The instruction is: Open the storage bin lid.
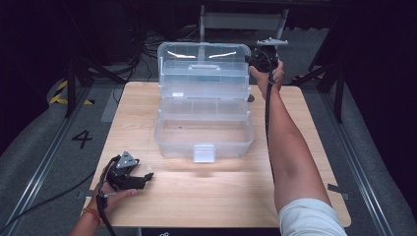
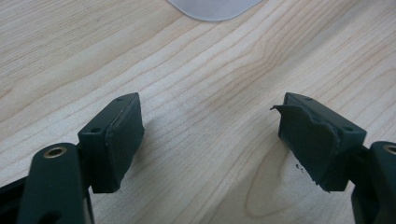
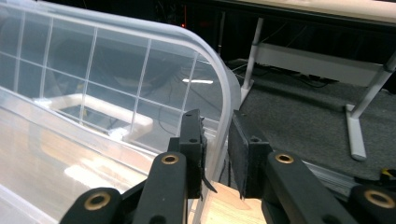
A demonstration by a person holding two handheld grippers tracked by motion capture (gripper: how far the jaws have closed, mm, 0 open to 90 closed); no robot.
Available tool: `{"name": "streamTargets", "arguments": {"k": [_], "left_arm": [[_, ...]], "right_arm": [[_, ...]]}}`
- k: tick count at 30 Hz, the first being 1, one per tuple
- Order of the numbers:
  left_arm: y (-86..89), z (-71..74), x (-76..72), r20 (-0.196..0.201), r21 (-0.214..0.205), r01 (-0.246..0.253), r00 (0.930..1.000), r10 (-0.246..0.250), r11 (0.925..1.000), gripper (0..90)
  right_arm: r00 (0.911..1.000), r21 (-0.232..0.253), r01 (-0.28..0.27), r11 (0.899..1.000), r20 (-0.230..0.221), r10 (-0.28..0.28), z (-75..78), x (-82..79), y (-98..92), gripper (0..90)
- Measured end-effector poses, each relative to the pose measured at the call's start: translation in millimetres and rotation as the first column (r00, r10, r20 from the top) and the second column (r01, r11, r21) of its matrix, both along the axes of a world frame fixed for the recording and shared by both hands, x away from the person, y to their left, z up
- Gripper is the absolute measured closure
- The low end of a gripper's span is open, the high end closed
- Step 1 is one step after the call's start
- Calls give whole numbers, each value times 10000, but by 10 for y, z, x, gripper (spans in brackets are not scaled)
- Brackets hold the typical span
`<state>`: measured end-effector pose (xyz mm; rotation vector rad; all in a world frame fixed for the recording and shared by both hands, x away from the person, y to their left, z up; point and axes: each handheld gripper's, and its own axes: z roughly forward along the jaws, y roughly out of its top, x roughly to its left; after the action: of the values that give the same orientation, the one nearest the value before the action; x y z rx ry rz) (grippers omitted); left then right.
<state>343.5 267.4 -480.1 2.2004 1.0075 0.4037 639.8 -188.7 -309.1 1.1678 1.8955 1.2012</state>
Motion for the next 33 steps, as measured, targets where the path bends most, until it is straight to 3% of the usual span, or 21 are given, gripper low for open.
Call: {"name": "streamTargets", "arguments": {"k": [1,12,22,33], "left_arm": [[0,0,0,1,0,2,10000,-2,10000,226],[0,0,1,-2,1,15,10000,-15,10000,226],[0,0,2,-3,2,27,10000,-27,10000,225],[1,-2,2,32,4,42,10000,-42,10000,224]], "right_arm": [[10000,-168,-24,9999,-18,23,3,6,3,759],[9998,-224,102,9997,-174,-106,-34,17,-9,754],[9991,-572,-362,9977,-239,349,-27,-7,49,814],[9984,-735,-517,9960,-258,500,-12,-79,44,775]]}}
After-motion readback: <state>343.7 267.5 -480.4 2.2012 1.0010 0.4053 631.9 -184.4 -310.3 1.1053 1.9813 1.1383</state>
